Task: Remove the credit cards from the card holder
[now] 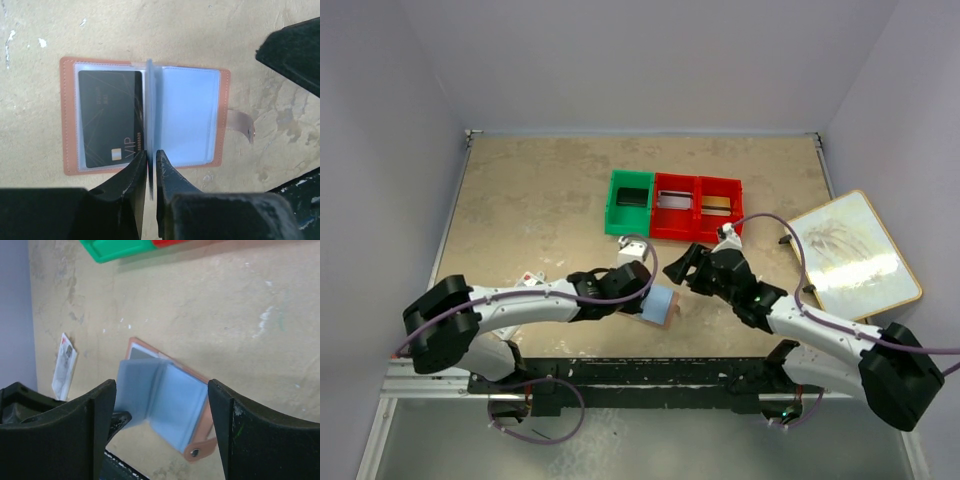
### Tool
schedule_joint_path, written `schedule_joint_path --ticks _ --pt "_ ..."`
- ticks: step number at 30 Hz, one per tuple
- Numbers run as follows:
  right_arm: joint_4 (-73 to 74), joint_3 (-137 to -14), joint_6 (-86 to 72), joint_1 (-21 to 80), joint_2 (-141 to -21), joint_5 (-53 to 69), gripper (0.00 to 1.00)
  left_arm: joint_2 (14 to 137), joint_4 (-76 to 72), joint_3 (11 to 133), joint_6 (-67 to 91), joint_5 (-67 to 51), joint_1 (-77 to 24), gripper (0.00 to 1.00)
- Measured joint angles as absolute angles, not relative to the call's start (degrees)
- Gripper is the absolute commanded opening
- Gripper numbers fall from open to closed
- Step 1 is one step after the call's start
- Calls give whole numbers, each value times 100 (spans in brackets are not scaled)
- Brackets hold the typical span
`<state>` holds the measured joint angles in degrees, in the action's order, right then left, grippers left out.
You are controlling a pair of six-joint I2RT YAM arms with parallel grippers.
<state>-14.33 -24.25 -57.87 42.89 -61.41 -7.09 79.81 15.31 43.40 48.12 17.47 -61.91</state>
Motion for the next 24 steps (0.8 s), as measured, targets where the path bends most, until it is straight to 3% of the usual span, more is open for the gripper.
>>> schedule_joint_path --ticks 4,10,18,24 --pt "-1216 -2209 -5747 4056 -5872 -714 78 8519 1865 4875 4668 2145 -6573 21" --pt "-961 -1990 -5741 3911 -5476 -729 80 9107 1944 5286 4584 2324 -7096 43" --pt "-878 -1859 -5754 3861 -4993 -792 80 9105 1929 5382 4595 2447 -7282 56" --pt "-1203 -1667 -5758 3859 -4998 -578 78 8392 2180 5380 4698 3098 -7262 62"
